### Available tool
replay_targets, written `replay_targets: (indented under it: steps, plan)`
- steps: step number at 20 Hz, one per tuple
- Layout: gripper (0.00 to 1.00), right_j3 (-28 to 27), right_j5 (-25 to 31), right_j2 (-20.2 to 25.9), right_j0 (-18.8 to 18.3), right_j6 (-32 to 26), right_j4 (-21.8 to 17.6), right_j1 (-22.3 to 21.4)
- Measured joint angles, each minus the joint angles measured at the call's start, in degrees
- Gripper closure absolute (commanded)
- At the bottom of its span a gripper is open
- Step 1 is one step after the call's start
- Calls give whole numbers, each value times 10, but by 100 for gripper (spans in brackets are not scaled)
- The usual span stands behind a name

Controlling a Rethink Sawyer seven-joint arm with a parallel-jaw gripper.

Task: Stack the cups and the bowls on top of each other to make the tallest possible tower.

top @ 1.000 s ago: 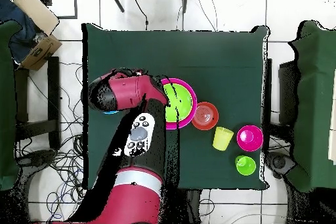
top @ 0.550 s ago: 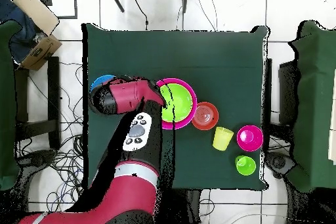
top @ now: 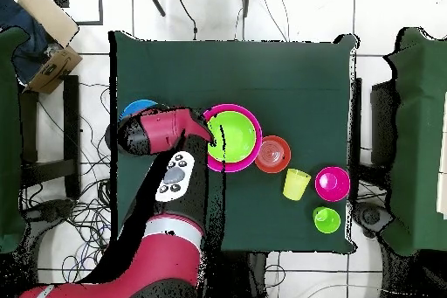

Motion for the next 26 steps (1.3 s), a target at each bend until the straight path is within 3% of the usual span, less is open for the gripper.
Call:
replay_targets:
  steps: [3, 7, 11, 20, 26]
  plan:
    - [0, -6, 36, 0, 0, 0, 0, 0]
    - [0, -32, 145, 0, -2, 0, 2, 0]
    - [0, -52, 214, 0, -3, 0, 4, -1]
    - [0, -81, 224, -5, 3, 0, 4, 0]
    - [0, -98, 225, -19, 27, 0, -4, 3]
